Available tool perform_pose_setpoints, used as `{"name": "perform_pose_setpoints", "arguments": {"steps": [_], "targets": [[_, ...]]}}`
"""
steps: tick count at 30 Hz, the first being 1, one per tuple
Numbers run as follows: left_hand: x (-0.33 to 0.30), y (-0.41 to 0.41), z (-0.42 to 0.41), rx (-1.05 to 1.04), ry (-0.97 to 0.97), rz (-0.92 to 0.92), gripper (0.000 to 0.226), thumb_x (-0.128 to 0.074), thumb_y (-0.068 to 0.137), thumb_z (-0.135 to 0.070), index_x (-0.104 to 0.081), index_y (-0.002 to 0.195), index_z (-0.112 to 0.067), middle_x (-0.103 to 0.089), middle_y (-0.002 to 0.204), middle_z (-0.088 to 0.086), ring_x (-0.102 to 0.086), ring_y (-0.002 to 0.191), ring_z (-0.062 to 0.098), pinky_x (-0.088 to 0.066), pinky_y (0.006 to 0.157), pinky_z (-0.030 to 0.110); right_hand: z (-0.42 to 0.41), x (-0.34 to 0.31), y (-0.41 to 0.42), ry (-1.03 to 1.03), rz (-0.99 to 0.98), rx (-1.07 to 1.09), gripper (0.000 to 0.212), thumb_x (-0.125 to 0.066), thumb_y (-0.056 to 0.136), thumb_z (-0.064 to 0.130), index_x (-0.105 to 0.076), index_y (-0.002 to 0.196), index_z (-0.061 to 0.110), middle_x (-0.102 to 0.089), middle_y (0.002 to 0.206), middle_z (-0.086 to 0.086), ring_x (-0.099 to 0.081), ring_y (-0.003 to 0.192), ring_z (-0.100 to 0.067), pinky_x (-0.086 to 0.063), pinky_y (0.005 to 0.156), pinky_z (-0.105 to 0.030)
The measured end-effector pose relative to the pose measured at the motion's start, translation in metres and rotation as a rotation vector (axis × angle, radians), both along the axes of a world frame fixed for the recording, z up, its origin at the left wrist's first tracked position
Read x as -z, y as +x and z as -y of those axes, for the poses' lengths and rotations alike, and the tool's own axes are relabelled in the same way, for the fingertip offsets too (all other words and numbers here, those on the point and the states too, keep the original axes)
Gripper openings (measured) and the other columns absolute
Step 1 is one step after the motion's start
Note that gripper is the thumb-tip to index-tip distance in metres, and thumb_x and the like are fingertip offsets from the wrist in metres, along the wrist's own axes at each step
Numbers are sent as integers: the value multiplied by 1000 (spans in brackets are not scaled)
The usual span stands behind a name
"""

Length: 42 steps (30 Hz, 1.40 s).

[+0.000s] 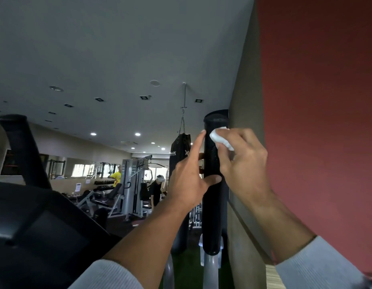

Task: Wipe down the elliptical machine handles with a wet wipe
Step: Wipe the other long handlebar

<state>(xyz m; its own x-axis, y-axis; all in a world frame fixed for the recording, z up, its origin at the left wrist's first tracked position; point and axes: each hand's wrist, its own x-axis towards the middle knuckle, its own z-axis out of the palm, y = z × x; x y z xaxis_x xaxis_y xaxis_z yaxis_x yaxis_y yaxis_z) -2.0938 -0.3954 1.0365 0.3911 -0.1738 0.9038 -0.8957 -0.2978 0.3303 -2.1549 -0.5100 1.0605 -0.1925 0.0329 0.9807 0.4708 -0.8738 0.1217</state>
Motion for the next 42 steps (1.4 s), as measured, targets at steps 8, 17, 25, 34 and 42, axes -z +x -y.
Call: {"name": "perform_pose_setpoints", "arguments": {"steps": [8, 17, 25, 34, 42], "targets": [[10, 1, -2, 66, 17, 17, 114, -79, 80, -18, 5, 141, -66, -68, 113, -7, -67, 93, 7, -57, 84, 36, 5, 38, -2, 50, -194, 67, 28, -69, 85, 9, -72, 107, 26, -66, 96, 3, -61, 75, -2, -50, 69, -10], [20, -6, 6, 6, -52, 18, 111, -76, 79, -10, -2, 144, -59, -65, 120, -6, -65, 94, 16, -56, 84, 39, -14, -6, -30, 52, 19, 157, 20, -69, 86, 15, -70, 105, 19, -58, 81, 1, -51, 64, -12, -39, 61, -8], [41, 7, 23, 113, -270, -37, 90, -73, 82, -7, -26, 145, -51, -64, 123, -13, -63, 108, 3, -56, 90, 33, 0, 21, -3, -102, -107, 214, 29, -70, 85, 10, -71, 112, 20, -46, 85, 4, -45, 62, -6, -44, 54, -18], [57, 17, 25, 118, -307, -69, 80, -72, 85, -13, -33, 140, -57, -65, 118, -13, -64, 104, 6, -56, 89, 35, -12, -13, -31, -114, 57, 84, 21, -68, 88, 13, -72, 107, 18, -50, 83, 0, -49, 65, -8, -45, 62, -15], [73, 25, 21, 51, -221, -66, 91, -74, 84, -16, -22, 134, -70, -59, 128, -14, -61, 107, 4, -57, 88, 32, -10, -1, -28, -304, -214, 548, 17, -67, 85, 10, -69, 103, 10, -54, 85, -13, -56, 49, -30, -41, 44, -26]]}}
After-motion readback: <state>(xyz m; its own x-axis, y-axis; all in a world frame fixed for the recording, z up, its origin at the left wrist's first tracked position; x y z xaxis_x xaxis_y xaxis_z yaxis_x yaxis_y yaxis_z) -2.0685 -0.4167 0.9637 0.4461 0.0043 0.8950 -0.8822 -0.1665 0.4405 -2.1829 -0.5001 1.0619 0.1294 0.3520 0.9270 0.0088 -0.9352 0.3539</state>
